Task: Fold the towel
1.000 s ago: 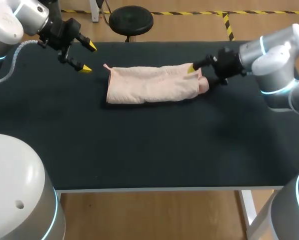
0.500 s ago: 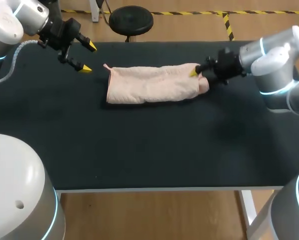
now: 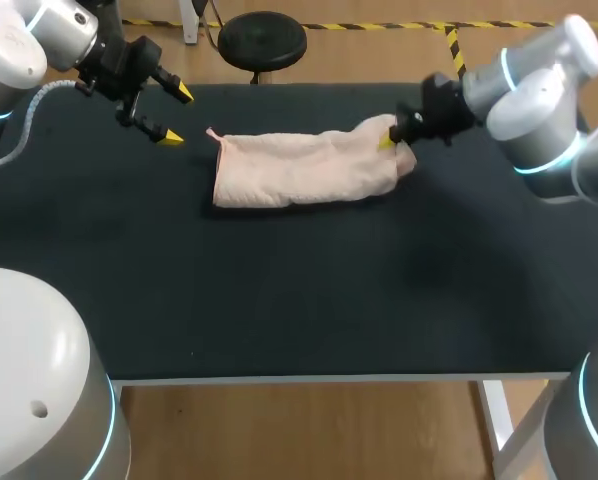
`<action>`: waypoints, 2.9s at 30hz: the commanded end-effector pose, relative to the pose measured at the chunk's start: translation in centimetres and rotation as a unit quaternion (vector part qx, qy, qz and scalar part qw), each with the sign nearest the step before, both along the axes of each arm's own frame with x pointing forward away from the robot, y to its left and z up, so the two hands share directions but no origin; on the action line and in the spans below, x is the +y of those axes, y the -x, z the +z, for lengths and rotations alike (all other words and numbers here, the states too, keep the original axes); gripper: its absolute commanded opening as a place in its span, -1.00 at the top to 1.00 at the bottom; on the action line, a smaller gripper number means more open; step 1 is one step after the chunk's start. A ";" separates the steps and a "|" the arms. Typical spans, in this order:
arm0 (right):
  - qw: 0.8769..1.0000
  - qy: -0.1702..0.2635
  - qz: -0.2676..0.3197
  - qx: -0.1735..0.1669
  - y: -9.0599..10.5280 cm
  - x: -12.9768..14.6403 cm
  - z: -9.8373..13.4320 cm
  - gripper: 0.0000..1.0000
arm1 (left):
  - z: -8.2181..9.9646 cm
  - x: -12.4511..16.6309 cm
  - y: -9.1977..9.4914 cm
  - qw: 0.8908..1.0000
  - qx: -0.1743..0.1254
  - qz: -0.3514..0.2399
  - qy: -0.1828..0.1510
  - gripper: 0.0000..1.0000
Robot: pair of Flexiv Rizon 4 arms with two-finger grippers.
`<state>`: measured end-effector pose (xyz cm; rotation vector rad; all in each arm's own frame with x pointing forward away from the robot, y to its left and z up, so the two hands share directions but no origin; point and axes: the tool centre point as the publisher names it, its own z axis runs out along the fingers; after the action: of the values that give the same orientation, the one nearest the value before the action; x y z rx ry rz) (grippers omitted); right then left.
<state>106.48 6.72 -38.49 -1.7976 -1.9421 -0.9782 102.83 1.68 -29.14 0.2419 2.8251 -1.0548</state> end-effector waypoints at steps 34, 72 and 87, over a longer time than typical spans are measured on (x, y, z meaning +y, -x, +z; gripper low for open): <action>0.973 0.187 0.096 -0.099 1.8 14.8 4.3 1.00 | -0.1 0.0 0.0 1.000 -0.002 -0.001 0.001 -1.00; 0.890 0.331 0.224 -0.221 5.9 24.0 1.8 1.00 | -0.1 0.0 0.0 1.000 -0.002 -0.001 0.001 -1.00; 0.895 0.277 0.242 -0.253 6.4 24.1 2.5 -1.00 | -0.1 0.0 0.0 1.000 -0.002 -0.001 0.001 -1.00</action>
<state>100.65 31.95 -36.36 -1.2361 -3.0630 -0.7784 102.84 1.68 -29.15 0.2418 2.8250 -1.0549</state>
